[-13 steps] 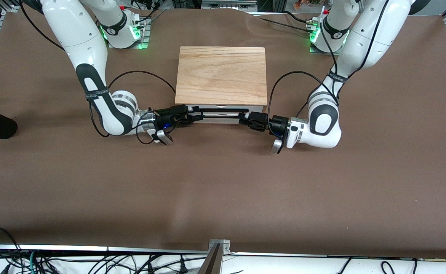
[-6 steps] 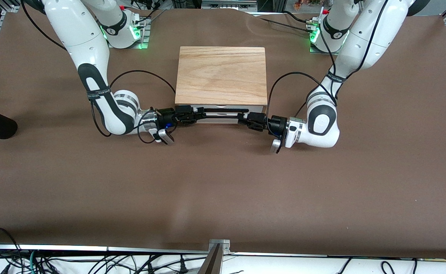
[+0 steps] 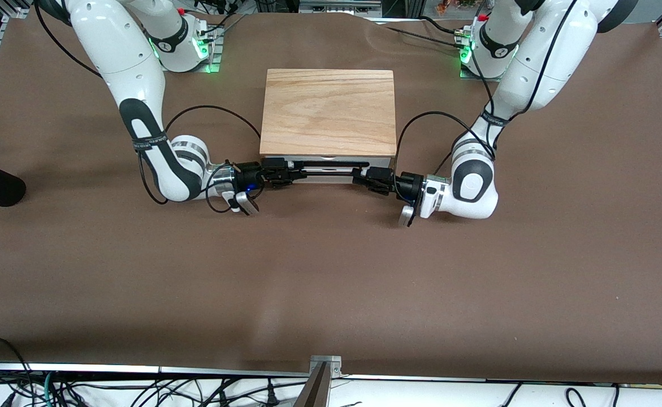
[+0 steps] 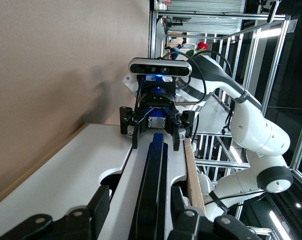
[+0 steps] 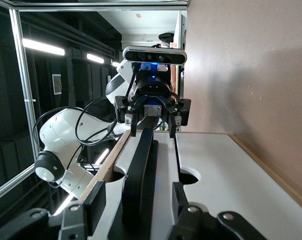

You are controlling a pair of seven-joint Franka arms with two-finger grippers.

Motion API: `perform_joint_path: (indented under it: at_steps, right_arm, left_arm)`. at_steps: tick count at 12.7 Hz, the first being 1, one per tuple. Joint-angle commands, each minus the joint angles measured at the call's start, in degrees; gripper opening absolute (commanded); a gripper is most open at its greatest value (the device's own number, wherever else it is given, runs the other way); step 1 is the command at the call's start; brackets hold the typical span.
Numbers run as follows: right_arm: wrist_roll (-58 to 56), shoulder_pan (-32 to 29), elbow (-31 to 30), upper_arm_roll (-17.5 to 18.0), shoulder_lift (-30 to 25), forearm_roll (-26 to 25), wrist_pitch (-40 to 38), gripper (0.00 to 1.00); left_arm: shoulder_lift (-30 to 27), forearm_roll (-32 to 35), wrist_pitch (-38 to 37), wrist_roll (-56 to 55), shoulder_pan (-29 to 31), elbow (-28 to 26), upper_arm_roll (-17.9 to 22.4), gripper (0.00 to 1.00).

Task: Pull top drawer with both arms simultaneously
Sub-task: 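Close the left gripper and the right gripper on the black handle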

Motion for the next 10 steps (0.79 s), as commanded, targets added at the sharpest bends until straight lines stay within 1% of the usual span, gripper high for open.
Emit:
perform_joint_path:
  at_steps: [1, 2, 3, 6, 10]
  right_arm:
    - [-1.04, 0.84, 0.97, -0.04, 0.54, 1.59, 1.06, 0.54]
    - [-1.04, 0.92, 1.06, -0.04, 0.54, 1.68, 1.24, 0.45]
    - [-1.04, 1.01, 1.15, -0.04, 0.54, 1.85, 1.24, 0.42]
    - [-1.12, 1.10, 1.06, -0.04, 0.27, 1.85, 1.24, 0.35]
    - [-2.53, 1.01, 1.06, -0.04, 0.18, 1.85, 1.68, 0.20]
  left_arm:
    - [-1.05, 0.23, 0.03, 1.49, -0.11, -1.22, 0.07, 0.14]
    - [-1.05, 0.23, -0.06, 1.58, -0.02, -1.22, 0.07, 0.02]
    - [-1.05, 0.23, -0.15, 1.67, 0.07, -1.13, 0.07, 0.00]
    - [-1.14, 0.23, -0.24, 1.06, 0.24, -0.78, -0.02, 0.00]
    - [-1.14, 0.23, -0.24, 0.88, 0.33, -0.34, -0.02, 0.00]
